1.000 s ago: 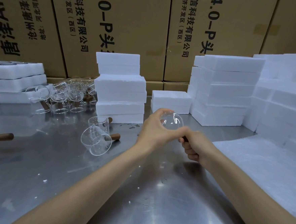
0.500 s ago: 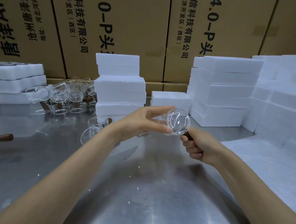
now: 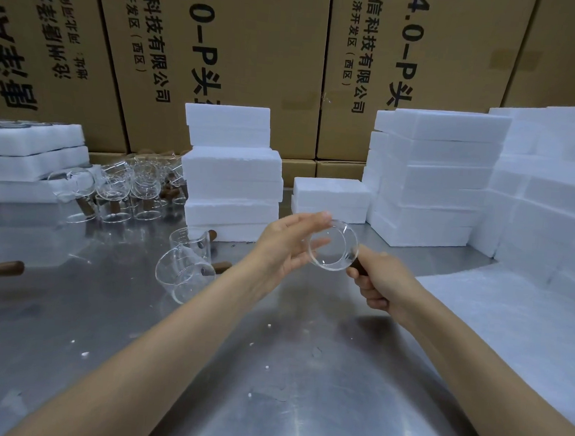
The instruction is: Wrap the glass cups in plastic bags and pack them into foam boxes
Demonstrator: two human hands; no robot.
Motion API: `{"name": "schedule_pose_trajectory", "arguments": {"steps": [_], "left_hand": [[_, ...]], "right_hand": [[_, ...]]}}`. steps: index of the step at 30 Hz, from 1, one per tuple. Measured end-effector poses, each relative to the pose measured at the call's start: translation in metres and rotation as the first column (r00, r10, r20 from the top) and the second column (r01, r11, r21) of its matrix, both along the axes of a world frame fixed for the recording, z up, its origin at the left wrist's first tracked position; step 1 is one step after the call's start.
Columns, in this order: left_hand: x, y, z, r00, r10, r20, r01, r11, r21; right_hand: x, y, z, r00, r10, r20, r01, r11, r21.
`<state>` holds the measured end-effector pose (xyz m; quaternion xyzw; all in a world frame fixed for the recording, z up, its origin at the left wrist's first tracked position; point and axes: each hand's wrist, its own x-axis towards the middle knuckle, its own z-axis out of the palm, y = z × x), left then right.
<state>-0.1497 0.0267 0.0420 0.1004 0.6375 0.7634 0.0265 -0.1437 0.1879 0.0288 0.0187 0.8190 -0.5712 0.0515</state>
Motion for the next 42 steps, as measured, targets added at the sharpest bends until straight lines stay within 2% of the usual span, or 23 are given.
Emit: {"name": "schedule_pose_trajectory", "arguments": {"steps": [5,9,11,14,16,19,22,26,27,29,31,33,35,37,42], "left_hand": [[0.006,0.02,-0.01,0.965,0.181,-0.192,-0.221,0.952,-0.212],[0.008,0.024,-0.012,0.941,0.157,-0.301,-0.237,0.938,-0.252],[0.008,0.022,-0.01,0.972,0.122,-0.202,-0.162,0.968,-0.193],[0.005,0.016,-0.009,0.997,-0.009,0.07,0.011,1.0,-0.028],[0.002,0.013,-0.012,0.994,-0.047,0.099,0.055,0.995,-0.081],[-0.002,0.012,-0.02,0.995,0.04,0.093,-0.031,0.994,-0.106],[-0.003,0.01,-0.021,0.993,0.088,0.078,-0.084,0.995,-0.045],[-0.003,0.006,-0.024,0.999,0.041,0.025,-0.038,0.994,-0.104],[-0.002,0.005,-0.025,1.0,0.028,0.013,-0.026,0.993,-0.113],[-0.001,0.005,-0.026,1.0,0.006,-0.027,-0.009,0.991,-0.133],[0.0,0.005,-0.025,0.997,-0.022,-0.067,0.013,0.992,-0.125],[0.0,0.004,-0.024,0.994,-0.053,-0.099,0.042,0.993,-0.109],[-0.001,0.001,-0.024,0.989,-0.083,-0.121,0.068,0.99,-0.121],[-0.002,0.0,-0.024,0.982,-0.123,-0.141,0.103,0.984,-0.143],[-0.003,0.0,-0.021,0.967,-0.193,-0.165,0.168,0.974,-0.151]], "right_hand": [[0.002,-0.008,0.002,0.991,-0.087,-0.099,0.094,0.992,0.078],[0.002,-0.006,0.001,0.95,-0.129,-0.283,0.173,0.976,0.135],[0.001,-0.005,-0.001,0.913,-0.149,-0.38,0.215,0.967,0.14],[0.001,-0.005,-0.002,0.835,-0.148,-0.531,0.314,0.919,0.238],[0.003,-0.005,-0.003,0.759,-0.085,-0.645,0.383,0.86,0.337],[0.003,-0.007,-0.002,0.652,0.105,-0.751,0.476,0.715,0.513],[0.0,-0.014,-0.002,0.687,0.235,-0.688,0.459,0.594,0.661],[-0.002,-0.014,-0.002,0.776,0.207,-0.595,0.387,0.588,0.71],[-0.002,-0.012,-0.001,0.796,0.176,-0.579,0.357,0.635,0.685],[-0.003,-0.009,0.001,0.861,0.111,-0.496,0.228,0.788,0.572],[-0.004,-0.005,0.003,0.927,0.089,-0.365,0.079,0.903,0.421],[-0.004,-0.001,0.005,0.976,0.121,-0.178,-0.077,0.968,0.24],[-0.001,0.003,0.008,0.979,0.202,0.008,-0.202,0.978,0.049],[0.0,0.009,0.009,0.941,0.307,0.143,-0.295,0.95,-0.099],[-0.003,0.017,0.013,0.799,0.493,0.345,-0.353,0.848,-0.395]]}}
